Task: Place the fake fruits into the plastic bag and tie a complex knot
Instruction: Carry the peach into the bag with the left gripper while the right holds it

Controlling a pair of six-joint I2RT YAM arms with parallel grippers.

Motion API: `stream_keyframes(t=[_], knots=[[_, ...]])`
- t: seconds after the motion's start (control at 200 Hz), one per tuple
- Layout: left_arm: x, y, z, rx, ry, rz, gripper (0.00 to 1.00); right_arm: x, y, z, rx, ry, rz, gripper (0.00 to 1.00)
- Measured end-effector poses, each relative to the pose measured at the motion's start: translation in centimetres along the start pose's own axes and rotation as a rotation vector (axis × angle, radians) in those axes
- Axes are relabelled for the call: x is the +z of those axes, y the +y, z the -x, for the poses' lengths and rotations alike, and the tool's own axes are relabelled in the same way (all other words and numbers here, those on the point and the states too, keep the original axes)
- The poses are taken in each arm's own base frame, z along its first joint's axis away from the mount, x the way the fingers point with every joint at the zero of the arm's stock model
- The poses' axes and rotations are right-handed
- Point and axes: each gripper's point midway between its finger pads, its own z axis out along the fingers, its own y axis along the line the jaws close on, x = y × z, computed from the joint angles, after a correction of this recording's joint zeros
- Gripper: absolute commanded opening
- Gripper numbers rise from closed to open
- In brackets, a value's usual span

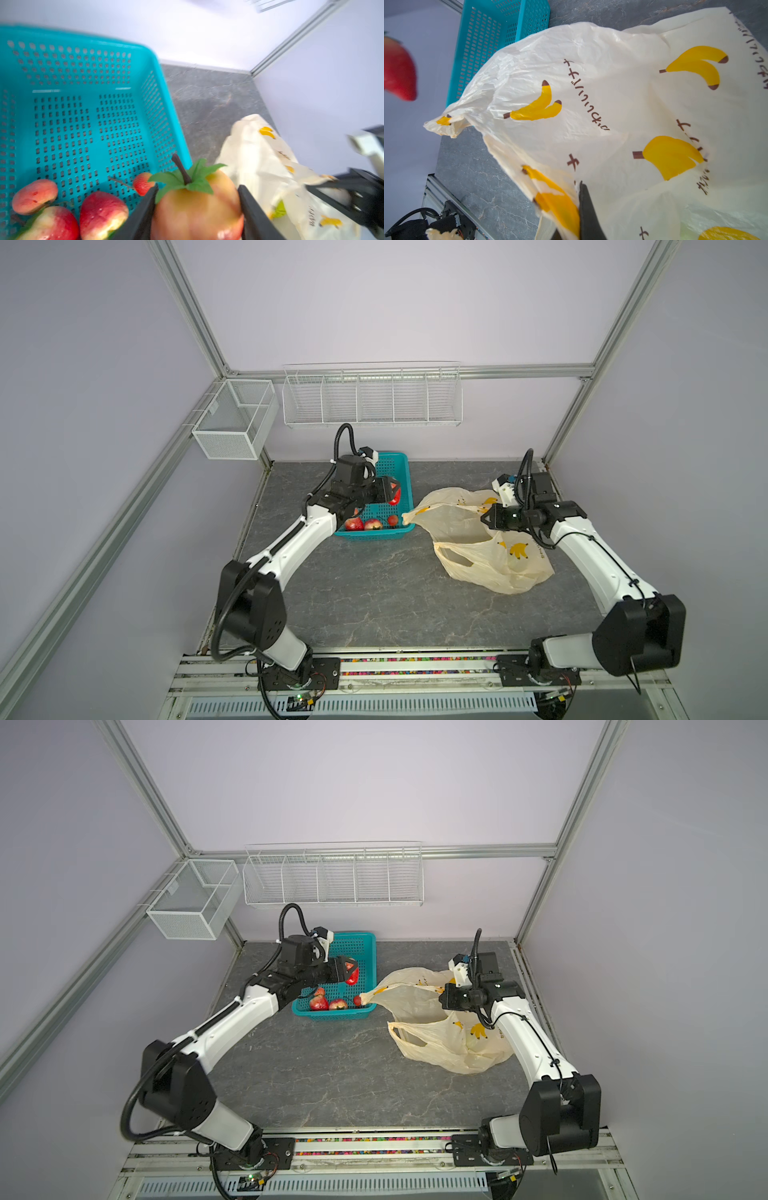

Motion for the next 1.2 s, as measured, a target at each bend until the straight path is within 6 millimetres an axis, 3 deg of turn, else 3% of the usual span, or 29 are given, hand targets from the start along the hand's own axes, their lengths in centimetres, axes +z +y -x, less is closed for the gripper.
stream_keyframes(t=[0.125, 0.18, 0.25, 0.465, 0.6, 0.955, 1.2], knots=[[-3.6, -9.0, -1.6, 0.136, -0.076, -0.182, 0.40, 0.0, 0.2, 0.0, 0.002, 0.001, 0.014, 0.07], [-3.8, -11.0, -2.5, 0.177, -0.082, -0.224, 0.39, 0.0, 0.4, 0.0, 0.002, 0.002, 0.024, 0.07], [-2.6, -12.4, -4.1, 0.228, -0.061, -0.245, 0.38, 0.0, 0.5, 0.0, 0.002, 0.004, 0.031, 0.07], [4.5, -12.1, -11.8, 0.380, 0.126, -0.188, 0.37, -0.1, 1.3, -0.2, 0.006, 0.013, 0.074, 0.07], [7.6, -11.7, -14.8, 0.452, 0.187, -0.160, 0.37, -0.2, 1.8, -0.2, 0.009, 0.015, 0.103, 0.07], [13.0, -10.8, -17.2, 0.428, 0.088, -0.108, 0.37, 0.1, 3.6, -0.5, 0.109, -0.008, 0.239, 0.07], [16.3, -9.0, -18.8, 0.361, 0.032, -0.059, 0.52, 0.2, 3.7, -0.3, 0.123, -0.020, 0.252, 0.07]])
